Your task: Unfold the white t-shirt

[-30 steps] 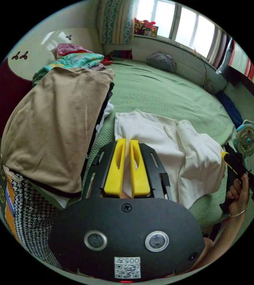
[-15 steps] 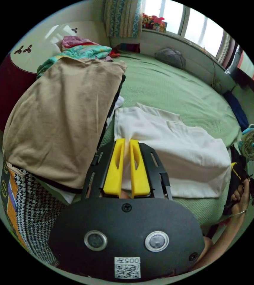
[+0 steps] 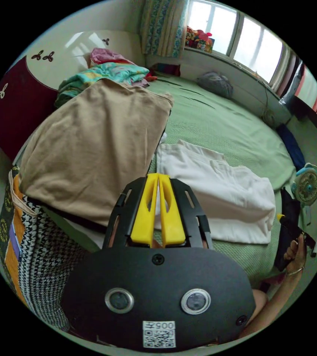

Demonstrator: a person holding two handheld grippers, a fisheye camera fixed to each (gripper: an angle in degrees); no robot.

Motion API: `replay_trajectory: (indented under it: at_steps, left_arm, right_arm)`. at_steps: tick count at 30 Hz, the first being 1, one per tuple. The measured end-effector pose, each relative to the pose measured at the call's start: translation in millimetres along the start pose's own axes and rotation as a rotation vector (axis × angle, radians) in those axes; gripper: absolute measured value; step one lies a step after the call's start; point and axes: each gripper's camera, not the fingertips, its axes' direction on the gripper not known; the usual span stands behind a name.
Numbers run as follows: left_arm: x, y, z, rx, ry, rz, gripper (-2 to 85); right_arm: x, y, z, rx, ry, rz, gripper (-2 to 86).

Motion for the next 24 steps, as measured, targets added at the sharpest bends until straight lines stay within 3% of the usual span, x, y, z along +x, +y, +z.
replay_trajectory:
  at_steps: [16,24]
  left_arm:
    - [33.4,-9.5,10.4,-0.081,0.067,0.093,-0.6]
    - [42.7,-12.5,17.4,-0.103,0.073,0.107,-0.7]
  right_arm:
    - [-0.4,-2.9,67.8,-0.281,0.079,-0.072,8.0]
    - [-6.2,8.4,59.6,-0.269,0.094,-0.117,-1.0]
